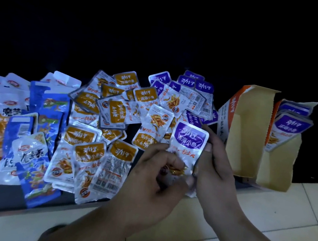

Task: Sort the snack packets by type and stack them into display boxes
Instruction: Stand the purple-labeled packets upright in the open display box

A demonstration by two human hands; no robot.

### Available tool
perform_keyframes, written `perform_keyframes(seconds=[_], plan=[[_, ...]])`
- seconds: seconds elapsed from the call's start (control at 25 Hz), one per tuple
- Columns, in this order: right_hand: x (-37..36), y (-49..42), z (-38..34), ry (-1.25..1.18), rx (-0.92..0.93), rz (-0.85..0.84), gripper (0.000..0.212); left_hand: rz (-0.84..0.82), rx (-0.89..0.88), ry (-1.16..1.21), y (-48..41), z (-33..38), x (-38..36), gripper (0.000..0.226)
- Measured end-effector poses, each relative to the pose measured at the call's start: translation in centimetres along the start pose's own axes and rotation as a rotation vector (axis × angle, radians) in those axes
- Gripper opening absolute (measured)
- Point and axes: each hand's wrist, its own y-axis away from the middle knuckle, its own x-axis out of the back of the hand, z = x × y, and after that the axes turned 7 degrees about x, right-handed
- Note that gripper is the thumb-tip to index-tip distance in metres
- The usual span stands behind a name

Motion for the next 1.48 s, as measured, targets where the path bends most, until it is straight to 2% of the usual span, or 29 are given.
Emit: perform_keyframes(seconds=[0.08,0.12,0.2,0.28,0.4,0.52,0.68,0.76,0.92,1.04,1.2,1.36,1.48], plan=[[-0.3,0.4,-0.3,-0.052,0.012,-0.002,0.035,0.101,-0.002,0.013,-0.2,-0.1,0.1,0.007],[-0.4,0.5,-0.4,-0.073,0.011,-0.023,0.038,0.128,0.029,0.052,-0.3,0.1,0.1,0.016],[-0.5,0.5,-0.4,-0.075,0.026,-0.045,0.038,0.089,0.087,0.103,-0.6,0.3,0.1,0.051],[-0.1,0.5,-0.5,-0.064,0.072,-0.078,0.051,0.005,0.061,0.062,-0.7,0.7,-0.2,0.065],[0.9,0.3,-1.3,-0.087,0.094,-0.145,0.066,-0.021,0.057,0.001,-0.7,1.4,-1.0,0.069],[2.4,0.2,-2.3,-0.094,0.107,-0.120,0.060,-0.138,0.104,0.194,-0.9,3.3,-2.7,0.071],[5.5,0.0,-3.7,-0.098,0.114,-0.022,0.044,-0.163,0.061,0.091,-0.9,6.2,-6.4,0.075],[7.6,-0.2,-4.1,-0.080,0.121,0.026,0.040,-0.202,0.066,0.135,-1.7,7.0,-8.0,0.074],[13.5,-0.9,-5.0,-0.147,0.106,0.105,0.049,-0.353,0.074,0.241,-3.9,9.7,-10.6,0.064],[17.7,-0.8,-5.4,-0.199,0.079,0.042,0.058,-0.466,0.049,0.158,-5.0,10.9,-11.9,0.064],[19.4,0.0,-4.4,-0.203,0.075,0.035,0.053,-0.509,0.004,0.004,-5.2,11.1,-13.1,0.064],[18.7,0.3,-4.0,-0.124,0.138,0.037,0.058,-0.485,-0.104,-0.135,-4.9,10.3,-13.9,0.066],[18.7,0.3,-3.6,-0.004,0.206,0.054,0.062,-0.317,-0.357,-0.454,-5.1,9.1,-13.8,0.060]])
